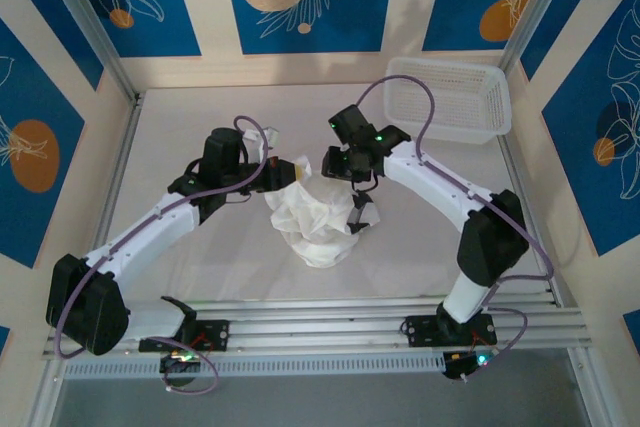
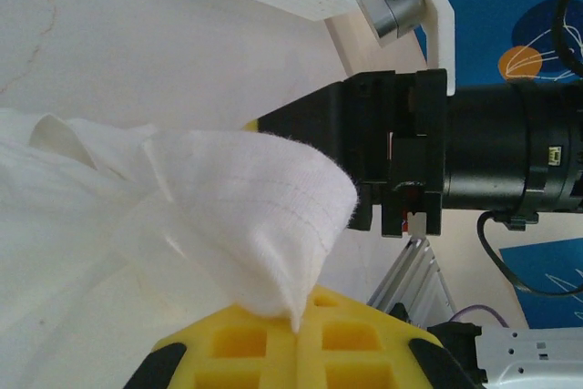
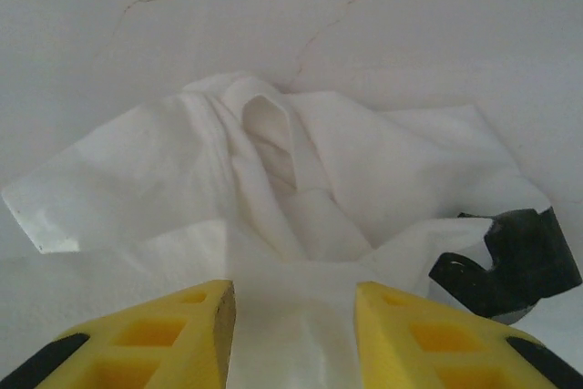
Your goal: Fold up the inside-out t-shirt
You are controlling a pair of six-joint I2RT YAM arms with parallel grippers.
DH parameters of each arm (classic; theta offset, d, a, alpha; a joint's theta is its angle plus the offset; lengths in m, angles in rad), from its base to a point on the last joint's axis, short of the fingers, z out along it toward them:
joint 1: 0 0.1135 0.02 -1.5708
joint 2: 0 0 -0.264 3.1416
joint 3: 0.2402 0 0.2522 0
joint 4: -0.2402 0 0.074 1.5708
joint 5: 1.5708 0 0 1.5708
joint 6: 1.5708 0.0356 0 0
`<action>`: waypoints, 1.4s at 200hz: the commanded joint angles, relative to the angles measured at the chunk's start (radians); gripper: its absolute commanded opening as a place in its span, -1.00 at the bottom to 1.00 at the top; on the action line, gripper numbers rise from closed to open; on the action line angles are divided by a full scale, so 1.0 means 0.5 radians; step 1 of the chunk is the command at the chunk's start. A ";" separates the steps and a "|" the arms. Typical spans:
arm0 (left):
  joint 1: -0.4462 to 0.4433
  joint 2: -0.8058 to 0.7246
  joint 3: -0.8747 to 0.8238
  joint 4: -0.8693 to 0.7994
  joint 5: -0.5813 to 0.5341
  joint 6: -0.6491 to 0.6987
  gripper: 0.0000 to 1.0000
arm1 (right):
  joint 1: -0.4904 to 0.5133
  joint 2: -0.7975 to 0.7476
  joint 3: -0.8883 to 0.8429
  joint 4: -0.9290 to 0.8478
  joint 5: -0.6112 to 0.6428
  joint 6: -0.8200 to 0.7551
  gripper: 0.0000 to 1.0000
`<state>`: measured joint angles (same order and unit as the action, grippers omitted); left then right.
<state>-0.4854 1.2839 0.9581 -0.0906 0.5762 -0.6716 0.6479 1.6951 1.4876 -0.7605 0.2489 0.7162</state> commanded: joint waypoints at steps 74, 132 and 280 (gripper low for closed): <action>0.026 -0.057 -0.029 -0.003 -0.008 0.069 -1.00 | 0.125 0.207 0.215 -0.386 0.529 -0.220 -0.42; 0.026 -0.057 -0.012 -0.050 -0.033 0.105 -1.00 | -0.032 -0.016 0.047 -0.320 0.500 -0.328 -1.00; -0.002 -0.051 -0.098 -0.004 -0.172 0.718 -0.13 | -0.190 -0.404 -0.278 0.041 -0.399 -0.475 -1.00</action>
<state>-0.4667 1.2957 0.8207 -0.0475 0.4931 -0.4702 0.5171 1.4757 1.3270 -0.7521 0.0872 0.5304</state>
